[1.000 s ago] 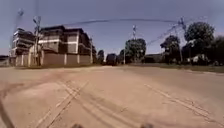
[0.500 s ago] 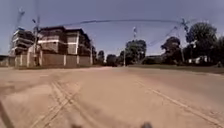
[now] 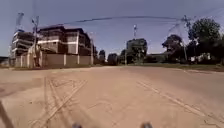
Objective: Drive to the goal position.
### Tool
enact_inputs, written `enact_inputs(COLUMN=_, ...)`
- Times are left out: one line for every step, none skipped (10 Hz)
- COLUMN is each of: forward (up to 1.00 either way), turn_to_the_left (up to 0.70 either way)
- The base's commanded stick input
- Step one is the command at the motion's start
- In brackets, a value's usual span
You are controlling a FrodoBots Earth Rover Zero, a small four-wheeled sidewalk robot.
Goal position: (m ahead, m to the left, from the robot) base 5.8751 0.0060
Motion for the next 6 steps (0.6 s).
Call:
enact_inputs(forward=0.85, turn_to_the_left=0.0)
enact_inputs(forward=0.85, turn_to_the_left=0.0)
enact_inputs(forward=0.85, turn_to_the_left=0.0)
enact_inputs(forward=0.85, turn_to_the_left=0.0)
enact_inputs(forward=0.85, turn_to_the_left=0.0)
enact_inputs(forward=0.85, turn_to_the_left=0.0)
